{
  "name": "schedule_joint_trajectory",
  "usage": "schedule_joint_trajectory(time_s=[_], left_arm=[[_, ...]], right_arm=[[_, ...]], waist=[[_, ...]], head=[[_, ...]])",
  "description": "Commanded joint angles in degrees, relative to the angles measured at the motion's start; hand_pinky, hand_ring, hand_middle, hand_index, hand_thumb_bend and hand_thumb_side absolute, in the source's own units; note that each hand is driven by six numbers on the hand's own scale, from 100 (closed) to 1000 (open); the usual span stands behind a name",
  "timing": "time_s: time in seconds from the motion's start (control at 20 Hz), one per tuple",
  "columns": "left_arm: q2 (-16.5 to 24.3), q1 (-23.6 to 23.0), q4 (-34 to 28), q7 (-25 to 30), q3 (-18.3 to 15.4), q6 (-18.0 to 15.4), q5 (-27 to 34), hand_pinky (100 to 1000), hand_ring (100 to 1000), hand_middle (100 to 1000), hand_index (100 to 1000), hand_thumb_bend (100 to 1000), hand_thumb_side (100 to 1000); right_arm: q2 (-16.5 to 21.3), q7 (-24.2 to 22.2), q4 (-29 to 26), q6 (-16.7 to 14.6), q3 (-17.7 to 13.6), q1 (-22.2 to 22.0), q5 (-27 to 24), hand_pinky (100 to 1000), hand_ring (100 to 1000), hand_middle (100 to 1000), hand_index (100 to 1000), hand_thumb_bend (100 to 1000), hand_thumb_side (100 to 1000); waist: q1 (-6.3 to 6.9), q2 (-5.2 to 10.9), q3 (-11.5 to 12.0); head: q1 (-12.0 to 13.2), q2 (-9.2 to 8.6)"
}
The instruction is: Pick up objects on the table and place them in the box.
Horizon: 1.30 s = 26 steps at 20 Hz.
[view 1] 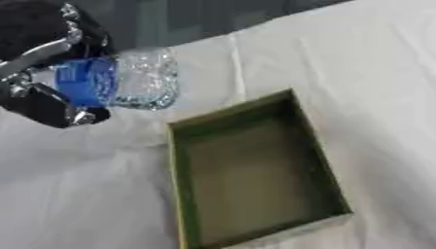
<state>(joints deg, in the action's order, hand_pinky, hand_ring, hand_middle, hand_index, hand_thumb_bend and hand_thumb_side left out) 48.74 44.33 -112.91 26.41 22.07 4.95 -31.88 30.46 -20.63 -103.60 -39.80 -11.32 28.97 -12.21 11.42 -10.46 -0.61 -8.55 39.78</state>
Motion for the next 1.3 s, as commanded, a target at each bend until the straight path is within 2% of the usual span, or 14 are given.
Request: schedule_joint_trajectory(time_s=[0.05, 0.45, 0.55, 0.6, 0.65, 0.9, 1.2, 1.3], left_arm=[[-1.48, 2.83, -1.6, 1.13, 0.5, -0.26, 1.9, 100, 206, 208, 323, 463, 100], [-8.27, 7.83, -1.68, 3.52, 3.64, -0.99, 2.71, 100, 216, 230, 329, 460, 100], [-10.0, 8.86, -1.68, 3.79, 4.08, -1.9, 1.2, 100, 222, 225, 335, 471, 100], [-10.88, 9.31, -1.68, 3.88, 4.27, -2.53, -0.11, 100, 221, 224, 337, 475, 100], [-11.73, 9.57, -1.68, 3.97, 4.53, -3.07, -1.34, 100, 227, 228, 338, 477, 100], [-16.43, 11.02, -1.63, 4.69, 6.25, -4.77, -4.67, 100, 231, 234, 340, 478, 100], [-19.16, 13.02, 0.5, 5.68, 8.87, -6.72, -7.32, 100, 243, 239, 354, 496, 100], [-19.44, 13.59, 1.3, 5.62, 9.39, -7.41, -7.91, 100, 277, 268, 377, 520, 100]], right_arm=[[0.57, -0.24, -0.74, 0.44, -0.35, 0.11, 0.13, 705, 786, 901, 787, 374, 1000], [0.63, -1.23, -0.7, 0.55, -0.35, -0.06, 0.01, 708, 792, 906, 793, 379, 1000], [0.67, -1.56, -0.66, 0.47, -0.34, -0.05, -0.03, 708, 793, 906, 793, 377, 1000], [0.7, -1.72, -0.63, 0.41, -0.34, -0.05, -0.07, 708, 793, 907, 793, 413, 1000], [0.74, -1.87, -0.59, 0.33, -0.33, -0.02, -0.1, 709, 795, 907, 793, 377, 1000], [0.94, -2.88, -0.22, -0.3, -0.1, 0.24, -0.27, 710, 797, 908, 791, 386, 1000], [1.24, -4.38, 0.38, -1.22, 0.09, 0.57, -0.59, 711, 799, 909, 787, 400, 1000], [1.29, -4.83, 0.57, -1.46, 0.16, 0.69, -0.74, 711, 799, 909, 786, 402, 1000]], waist=[[-0.29, 1.24, -0.16], [0.09, 0.95, -1.05], [0.13, 0.77, -1.17], [0.14, 0.65, -1.23], [0.13, 0.55, -1.29], [0.08, -0.07, -1.54], [0.14, -0.64, -1.89], [0.16, -0.72, -1.96]], head=[[0.04, -0.96], [0.34, -1.39], [0.45, -1.58], [0.54, -1.74], [0.64, -1.89], [1.34, -2.58], [1.95, -3.11], [2.18, -3.32]])
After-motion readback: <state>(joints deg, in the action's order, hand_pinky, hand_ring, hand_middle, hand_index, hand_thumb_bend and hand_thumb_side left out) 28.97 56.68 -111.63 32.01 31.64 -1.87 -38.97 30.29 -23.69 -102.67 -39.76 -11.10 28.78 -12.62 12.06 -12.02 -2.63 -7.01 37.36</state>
